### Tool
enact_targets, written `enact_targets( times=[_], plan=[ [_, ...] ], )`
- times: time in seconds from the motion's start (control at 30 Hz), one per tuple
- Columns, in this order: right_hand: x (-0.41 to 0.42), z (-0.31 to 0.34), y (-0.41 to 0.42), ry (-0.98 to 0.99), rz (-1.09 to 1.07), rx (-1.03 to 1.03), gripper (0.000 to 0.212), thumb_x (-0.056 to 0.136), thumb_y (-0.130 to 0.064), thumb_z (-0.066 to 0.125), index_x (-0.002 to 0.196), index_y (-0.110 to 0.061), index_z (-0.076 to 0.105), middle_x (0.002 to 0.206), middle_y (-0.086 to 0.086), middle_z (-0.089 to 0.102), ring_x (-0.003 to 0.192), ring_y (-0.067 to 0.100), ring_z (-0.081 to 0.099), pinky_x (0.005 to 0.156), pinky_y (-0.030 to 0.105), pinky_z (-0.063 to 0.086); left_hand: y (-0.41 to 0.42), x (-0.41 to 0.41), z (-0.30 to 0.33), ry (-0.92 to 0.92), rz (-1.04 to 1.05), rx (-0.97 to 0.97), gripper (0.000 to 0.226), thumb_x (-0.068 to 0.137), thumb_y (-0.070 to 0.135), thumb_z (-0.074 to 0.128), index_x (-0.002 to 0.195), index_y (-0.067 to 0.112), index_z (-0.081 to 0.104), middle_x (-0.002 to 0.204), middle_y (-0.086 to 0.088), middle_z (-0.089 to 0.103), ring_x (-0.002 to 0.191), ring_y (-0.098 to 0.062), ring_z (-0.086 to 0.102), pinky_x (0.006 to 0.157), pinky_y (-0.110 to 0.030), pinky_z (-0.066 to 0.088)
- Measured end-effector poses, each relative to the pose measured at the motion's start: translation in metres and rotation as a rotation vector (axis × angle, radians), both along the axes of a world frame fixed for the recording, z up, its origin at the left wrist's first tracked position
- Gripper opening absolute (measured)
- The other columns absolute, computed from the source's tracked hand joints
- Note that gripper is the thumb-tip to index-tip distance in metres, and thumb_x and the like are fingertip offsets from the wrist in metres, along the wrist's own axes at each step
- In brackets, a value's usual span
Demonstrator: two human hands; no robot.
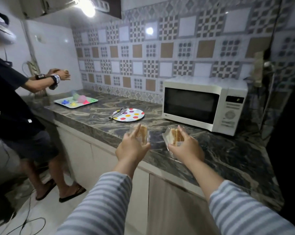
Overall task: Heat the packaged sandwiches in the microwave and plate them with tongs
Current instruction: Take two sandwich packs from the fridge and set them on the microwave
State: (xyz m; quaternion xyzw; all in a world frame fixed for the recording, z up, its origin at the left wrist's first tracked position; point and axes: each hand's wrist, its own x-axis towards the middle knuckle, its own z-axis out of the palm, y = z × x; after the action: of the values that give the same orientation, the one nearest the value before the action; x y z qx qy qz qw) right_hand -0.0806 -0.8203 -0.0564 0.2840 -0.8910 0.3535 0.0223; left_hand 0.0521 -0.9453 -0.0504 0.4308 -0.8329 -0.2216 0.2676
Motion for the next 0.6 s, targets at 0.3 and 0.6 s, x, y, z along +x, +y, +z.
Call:
enact_targets(
  times=[0.3,0.6],
  plan=[
    [-0.128,0.065,-0.073,0.13,-0.12,-0.068,0.08,0.076,-0.053,0.064,0.145,-0.049,0.025,0.119,0.0,0.058,0.106,0.023,0.059,0.079,0.034,0.052,-0.08,-0.148,0.055,0.112,-0.121,-0.048,0.076,0.076,0.056,0.06,0.141,0.057,0.02,0.129,-0.002,0.051,0.112,-0.024,0.056,0.083,-0.037,0.049],
    [-0.235,0.143,-0.118,0.292,-0.264,-0.151,0.079,0.081,-0.053,0.063,0.147,-0.045,0.021,0.126,0.001,0.055,0.113,0.024,0.055,0.078,0.032,0.048,-0.141,-0.294,0.133,0.263,-0.356,-0.116,0.074,0.08,0.05,0.059,0.144,0.053,0.02,0.138,-0.004,0.046,0.119,-0.028,0.052,0.087,-0.038,0.044]
  ],
)
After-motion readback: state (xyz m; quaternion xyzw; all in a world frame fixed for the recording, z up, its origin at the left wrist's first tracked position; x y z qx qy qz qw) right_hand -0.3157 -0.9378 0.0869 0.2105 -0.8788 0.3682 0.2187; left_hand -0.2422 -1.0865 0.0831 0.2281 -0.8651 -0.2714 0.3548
